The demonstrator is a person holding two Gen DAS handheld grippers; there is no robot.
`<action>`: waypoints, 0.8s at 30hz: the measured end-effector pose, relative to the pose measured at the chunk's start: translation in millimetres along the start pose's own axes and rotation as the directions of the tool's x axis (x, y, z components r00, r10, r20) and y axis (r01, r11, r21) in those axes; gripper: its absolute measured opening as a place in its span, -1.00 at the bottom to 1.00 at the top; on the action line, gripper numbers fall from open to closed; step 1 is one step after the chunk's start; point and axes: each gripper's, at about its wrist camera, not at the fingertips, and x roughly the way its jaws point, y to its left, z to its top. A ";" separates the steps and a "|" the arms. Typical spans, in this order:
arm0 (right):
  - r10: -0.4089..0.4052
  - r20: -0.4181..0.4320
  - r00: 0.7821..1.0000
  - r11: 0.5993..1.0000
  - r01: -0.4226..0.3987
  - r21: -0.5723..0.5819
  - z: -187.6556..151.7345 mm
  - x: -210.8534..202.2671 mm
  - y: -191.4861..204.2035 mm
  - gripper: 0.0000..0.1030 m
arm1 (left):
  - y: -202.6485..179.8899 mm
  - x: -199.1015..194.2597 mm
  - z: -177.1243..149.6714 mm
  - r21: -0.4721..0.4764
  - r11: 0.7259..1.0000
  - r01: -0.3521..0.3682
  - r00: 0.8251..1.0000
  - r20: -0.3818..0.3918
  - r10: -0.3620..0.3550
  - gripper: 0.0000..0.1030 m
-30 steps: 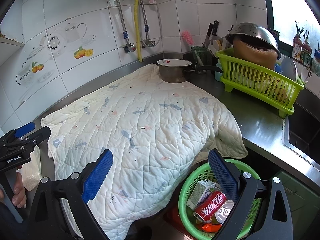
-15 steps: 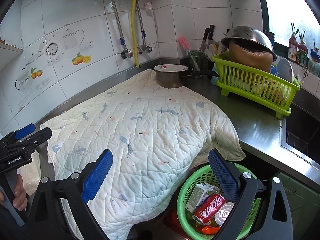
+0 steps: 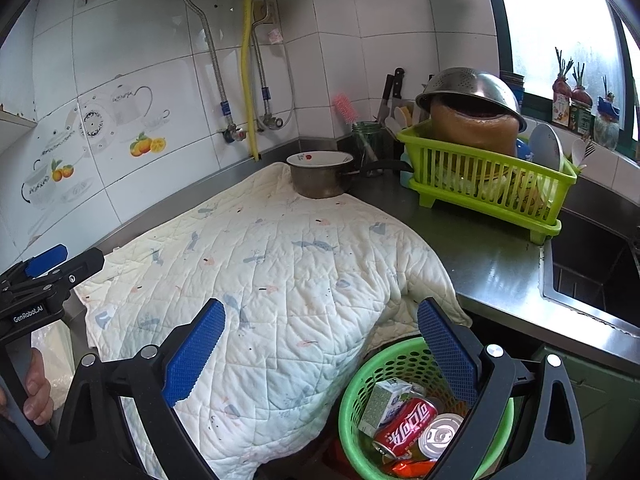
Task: Collect trash
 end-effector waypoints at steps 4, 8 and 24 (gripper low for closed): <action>-0.008 0.009 1.000 1.000 0.008 0.008 0.1 -2.5 -2.2 0.82 | -3.4 0.4 1.2 0.003 1.000 0.011 1.000 0.003 -0.011 0.90; -0.010 0.016 1.000 1.000 0.010 0.013 -0.8 -4.8 -2.7 0.82 | -6.8 -0.3 0.7 0.008 1.000 0.019 1.000 0.014 -0.019 0.89; -0.016 0.015 1.000 1.000 0.015 0.014 -2.5 -3.9 -3.2 0.82 | -10.5 0.9 2.8 0.008 1.000 0.025 1.000 0.011 -0.025 0.90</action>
